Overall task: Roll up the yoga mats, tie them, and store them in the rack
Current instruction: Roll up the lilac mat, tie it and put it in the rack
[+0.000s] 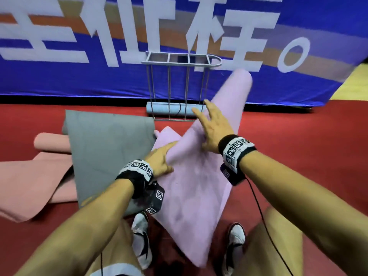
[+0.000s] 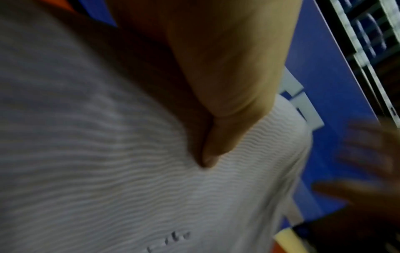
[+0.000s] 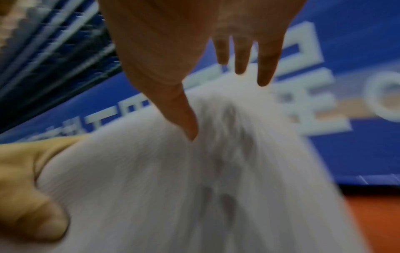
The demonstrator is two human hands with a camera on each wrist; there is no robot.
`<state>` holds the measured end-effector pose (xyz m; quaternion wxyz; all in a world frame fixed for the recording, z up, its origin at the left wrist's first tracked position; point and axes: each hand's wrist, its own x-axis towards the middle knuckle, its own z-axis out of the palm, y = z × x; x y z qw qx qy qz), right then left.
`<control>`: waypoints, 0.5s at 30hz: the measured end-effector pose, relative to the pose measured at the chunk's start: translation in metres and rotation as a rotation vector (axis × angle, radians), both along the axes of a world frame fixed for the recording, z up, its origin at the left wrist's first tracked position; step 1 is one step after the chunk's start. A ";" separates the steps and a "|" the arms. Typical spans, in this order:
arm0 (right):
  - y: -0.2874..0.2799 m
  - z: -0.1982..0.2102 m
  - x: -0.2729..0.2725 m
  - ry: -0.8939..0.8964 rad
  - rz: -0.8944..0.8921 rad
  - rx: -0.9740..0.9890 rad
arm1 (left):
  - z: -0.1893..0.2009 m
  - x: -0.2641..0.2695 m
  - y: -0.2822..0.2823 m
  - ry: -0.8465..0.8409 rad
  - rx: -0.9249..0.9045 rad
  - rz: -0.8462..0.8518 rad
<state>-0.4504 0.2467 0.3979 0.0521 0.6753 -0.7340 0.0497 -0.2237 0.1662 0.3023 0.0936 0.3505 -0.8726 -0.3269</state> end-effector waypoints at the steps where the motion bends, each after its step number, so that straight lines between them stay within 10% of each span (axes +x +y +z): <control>1: -0.004 0.008 0.008 0.202 0.091 0.047 | -0.004 0.000 0.008 -0.114 -0.086 -0.045; 4: -0.010 0.008 0.017 0.555 0.178 0.393 | -0.011 0.004 0.028 -0.304 -0.291 -0.164; 7: 0.004 -0.003 0.012 0.469 -0.001 0.697 | -0.001 0.013 0.028 -0.426 -0.427 -0.149; 15: 0.035 0.037 -0.012 0.334 -0.186 0.190 | 0.077 -0.013 0.010 -0.478 -0.800 -0.098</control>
